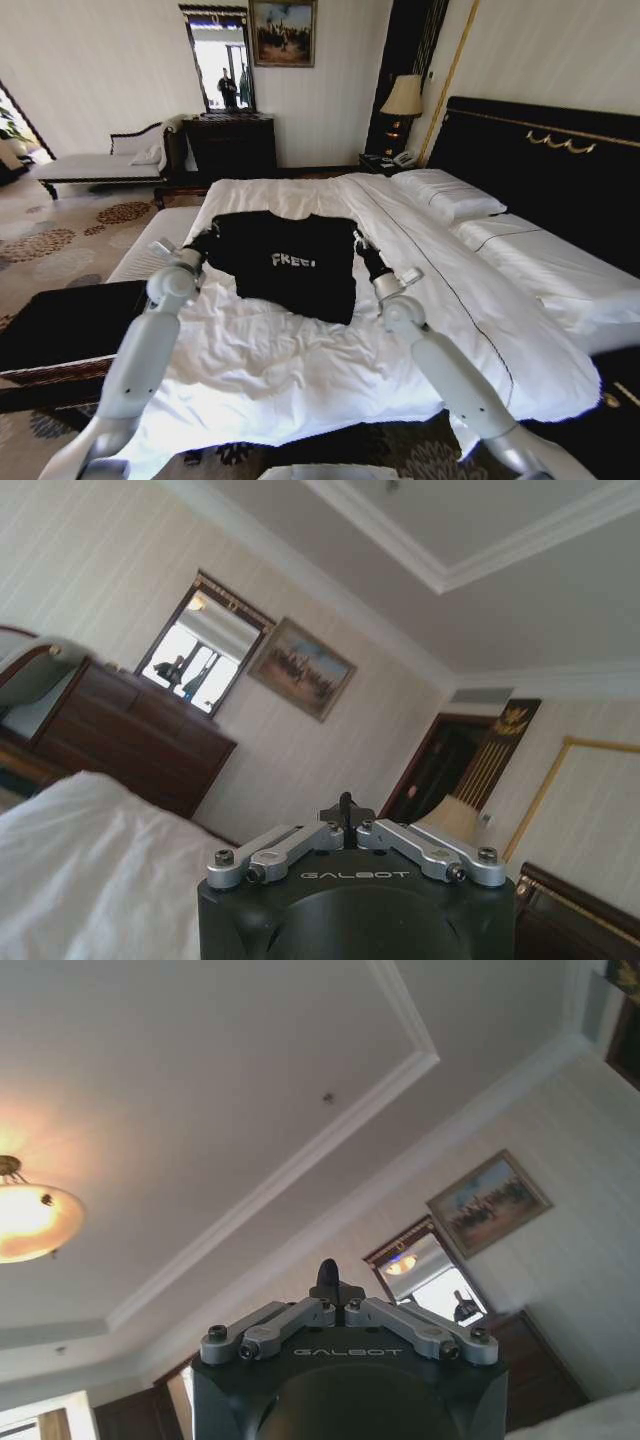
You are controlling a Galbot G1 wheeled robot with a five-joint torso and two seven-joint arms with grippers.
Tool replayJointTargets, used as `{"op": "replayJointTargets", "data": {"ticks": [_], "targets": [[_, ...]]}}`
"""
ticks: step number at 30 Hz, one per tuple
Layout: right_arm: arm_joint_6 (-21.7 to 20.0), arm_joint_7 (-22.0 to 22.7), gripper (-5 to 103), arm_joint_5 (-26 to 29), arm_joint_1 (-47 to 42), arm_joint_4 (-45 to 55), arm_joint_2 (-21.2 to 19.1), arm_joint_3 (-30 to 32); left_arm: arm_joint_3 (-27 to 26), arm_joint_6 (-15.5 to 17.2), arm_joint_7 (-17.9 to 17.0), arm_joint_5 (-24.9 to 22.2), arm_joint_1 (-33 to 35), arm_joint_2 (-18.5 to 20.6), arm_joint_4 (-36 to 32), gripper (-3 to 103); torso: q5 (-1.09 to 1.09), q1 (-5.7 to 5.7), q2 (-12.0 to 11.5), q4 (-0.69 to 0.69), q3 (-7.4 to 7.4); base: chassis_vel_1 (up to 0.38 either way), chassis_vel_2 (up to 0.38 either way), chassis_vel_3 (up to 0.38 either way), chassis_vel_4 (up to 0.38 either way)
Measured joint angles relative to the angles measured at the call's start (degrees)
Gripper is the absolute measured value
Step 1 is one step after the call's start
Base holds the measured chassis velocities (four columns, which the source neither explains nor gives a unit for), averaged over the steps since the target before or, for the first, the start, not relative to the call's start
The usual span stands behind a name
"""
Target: Fold the clothes on the bed and place them into the basket.
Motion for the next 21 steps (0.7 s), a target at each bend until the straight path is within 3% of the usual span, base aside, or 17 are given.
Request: {"op": "replayJointTargets", "data": {"ticks": [2,5,8,16,18,21], "targets": [[0.1,-1.4,0,3.0,3.1,3.9,-2.9,1.0,-2.8,-0.2,-1.3,-4.8,0.2,5.2,-6.0,0,0.0,0.0,0.0,0.0,0.0,0.0,0.0,0.0,0.0],[0.1,-2.1,0,4.2,4.4,5.8,-4.3,1.7,-4.4,-0.4,-2.0,-7.2,0.0,8.1,-8.6,0,0.01,0.0,0.0,0.0,0.0,0.0,0.0,0.0,0.0],[-0.6,-3.9,0,7.9,6.5,12.1,-7.9,5.6,-9.2,-0.9,-3.3,-12.4,-0.6,14.8,-14.2,0,0.02,0.0,0.0,-0.03,0.0,0.0,0.0,0.0,0.0],[-1.2,-6.8,0,11.7,2.1,20.8,-13.9,15.7,-19.3,-1.1,-3.8,-20.4,4.2,20.7,-21.2,0,0.02,0.0,0.0,-0.03,0.0,0.0,0.0,0.0,0.0],[-1.3,-6.2,0,12.0,0.0,22.2,-15.0,17.4,-21.0,-0.8,-4.3,-21.2,6.1,21.1,-22.5,0,0.01,0.0,0.0,-0.03,0.0,0.0,0.0,0.0,0.0],[-2.0,-1.8,0,12.9,-6.0,26.2,-16.7,20.8,-25.6,0.4,-5.3,-22.3,12.2,21.2,-26.6,0,0.02,0.01,0.0,-0.04,0.01,0.0,0.0,0.0,0.0]]}}
